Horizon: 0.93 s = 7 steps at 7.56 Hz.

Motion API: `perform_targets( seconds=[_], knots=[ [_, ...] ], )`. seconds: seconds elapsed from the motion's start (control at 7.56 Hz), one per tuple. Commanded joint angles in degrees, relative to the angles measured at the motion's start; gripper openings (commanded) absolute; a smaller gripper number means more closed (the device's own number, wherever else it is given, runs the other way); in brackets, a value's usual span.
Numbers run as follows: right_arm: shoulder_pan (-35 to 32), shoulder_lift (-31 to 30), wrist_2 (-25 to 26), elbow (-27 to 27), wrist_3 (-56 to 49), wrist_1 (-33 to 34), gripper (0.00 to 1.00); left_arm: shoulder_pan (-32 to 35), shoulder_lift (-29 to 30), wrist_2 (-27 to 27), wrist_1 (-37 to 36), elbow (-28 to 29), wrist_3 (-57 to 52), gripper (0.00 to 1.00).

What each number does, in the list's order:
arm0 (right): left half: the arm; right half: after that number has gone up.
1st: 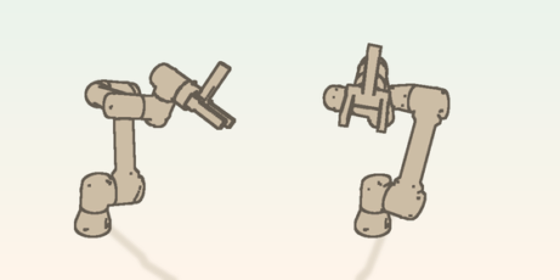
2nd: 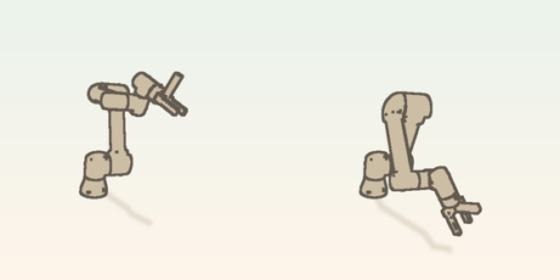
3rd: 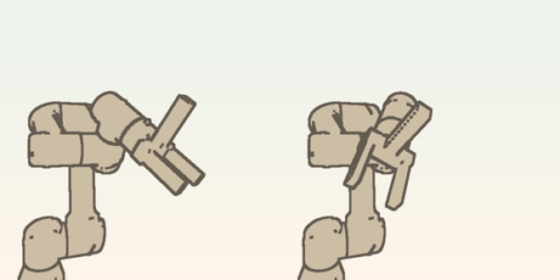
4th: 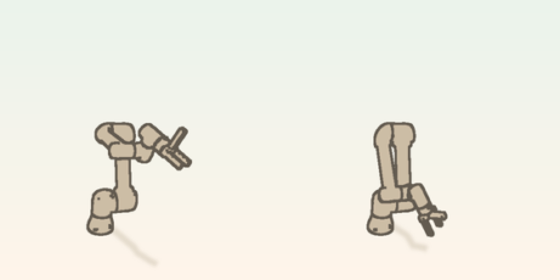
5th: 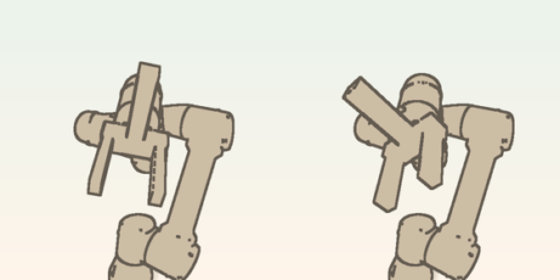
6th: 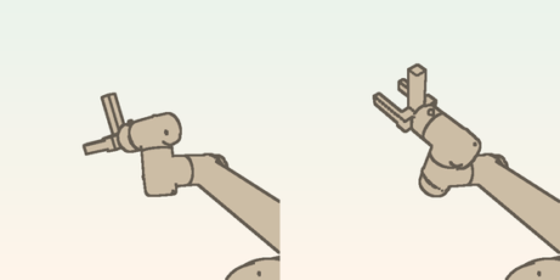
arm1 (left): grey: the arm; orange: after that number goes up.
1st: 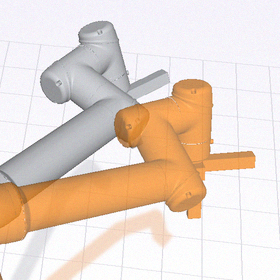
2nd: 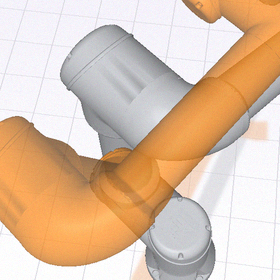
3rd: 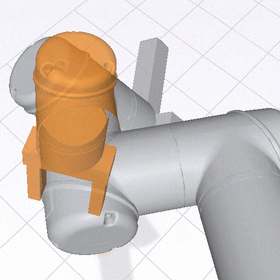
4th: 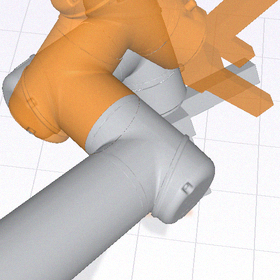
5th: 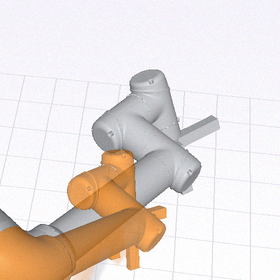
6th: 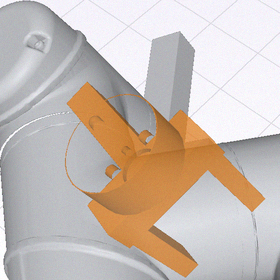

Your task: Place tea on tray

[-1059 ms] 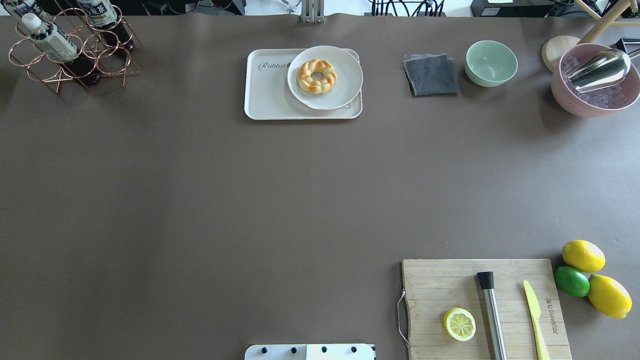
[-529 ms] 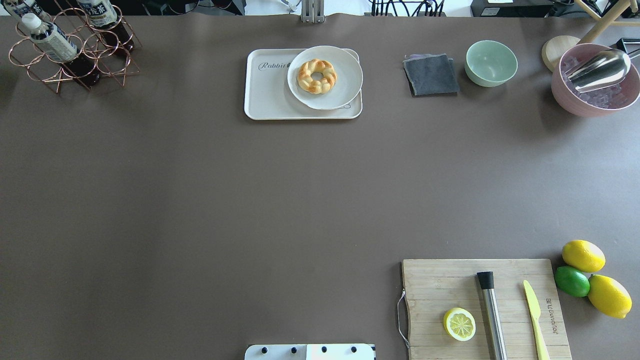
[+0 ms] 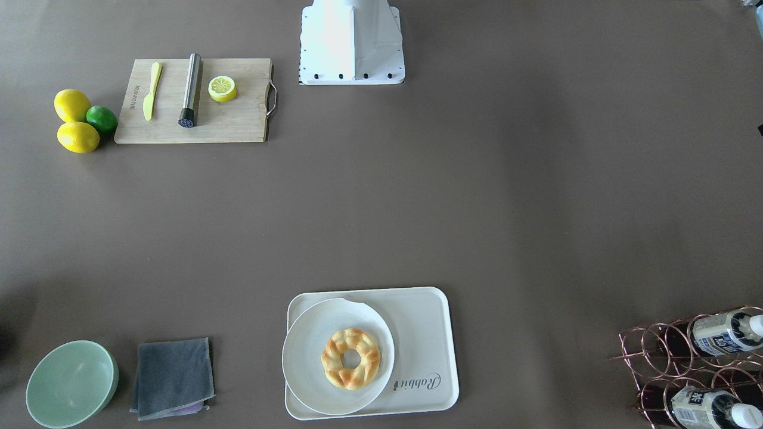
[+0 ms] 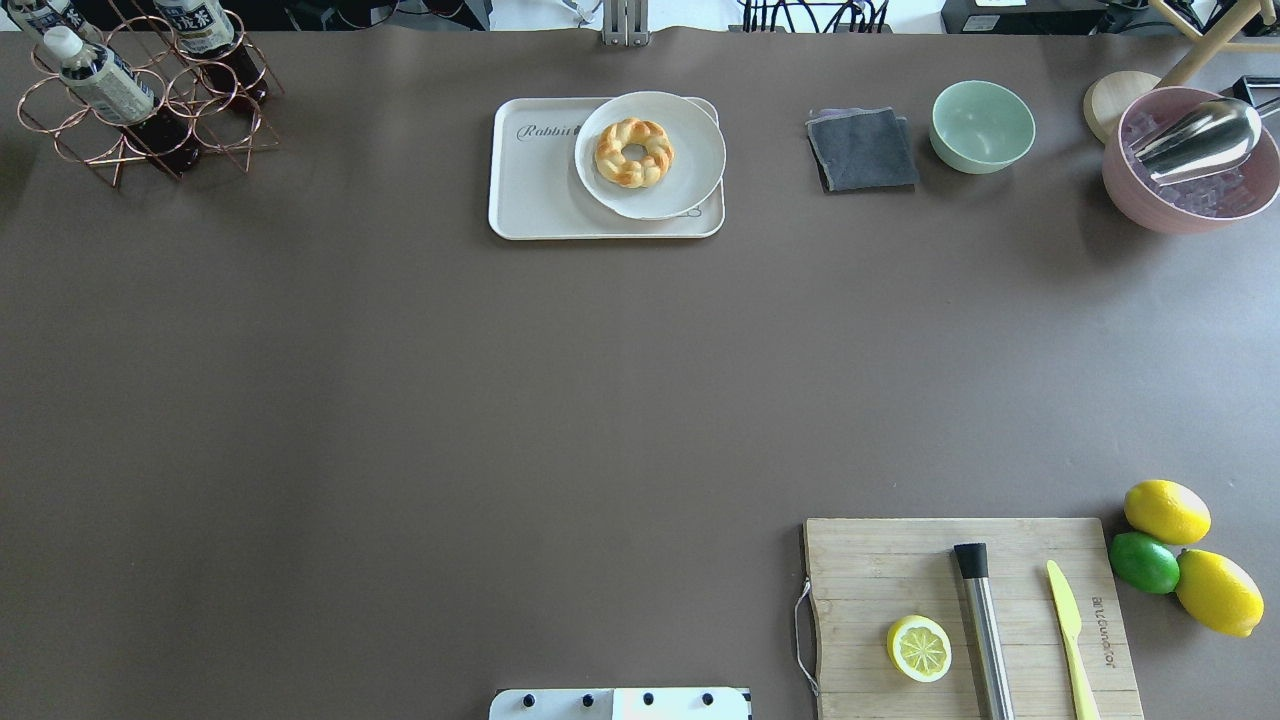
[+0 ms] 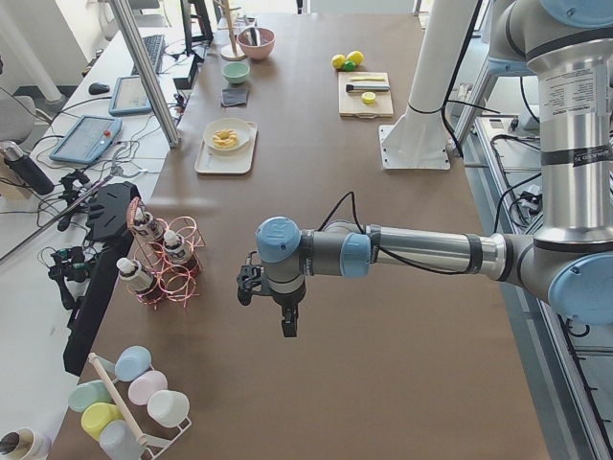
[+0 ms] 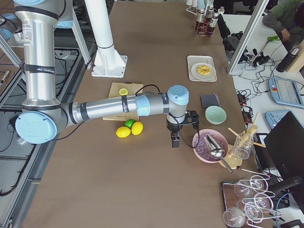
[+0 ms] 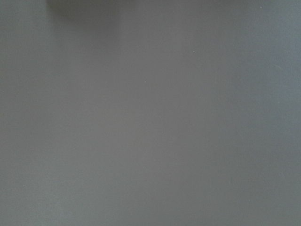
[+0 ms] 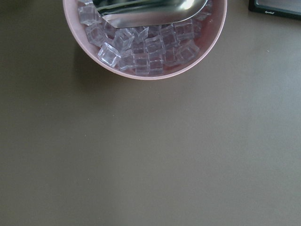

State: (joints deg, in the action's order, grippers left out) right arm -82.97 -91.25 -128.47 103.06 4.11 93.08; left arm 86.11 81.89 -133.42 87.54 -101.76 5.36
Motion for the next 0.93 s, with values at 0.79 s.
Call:
perform_targets(
  seconds=[0.79],
  knots=[
    [-0.53, 0.30, -0.54, 0.04, -0.07, -6.62, 1.00, 0.37, 0.11, -0.17, 0.17, -0.72, 0.00, 0.99]
  ],
)
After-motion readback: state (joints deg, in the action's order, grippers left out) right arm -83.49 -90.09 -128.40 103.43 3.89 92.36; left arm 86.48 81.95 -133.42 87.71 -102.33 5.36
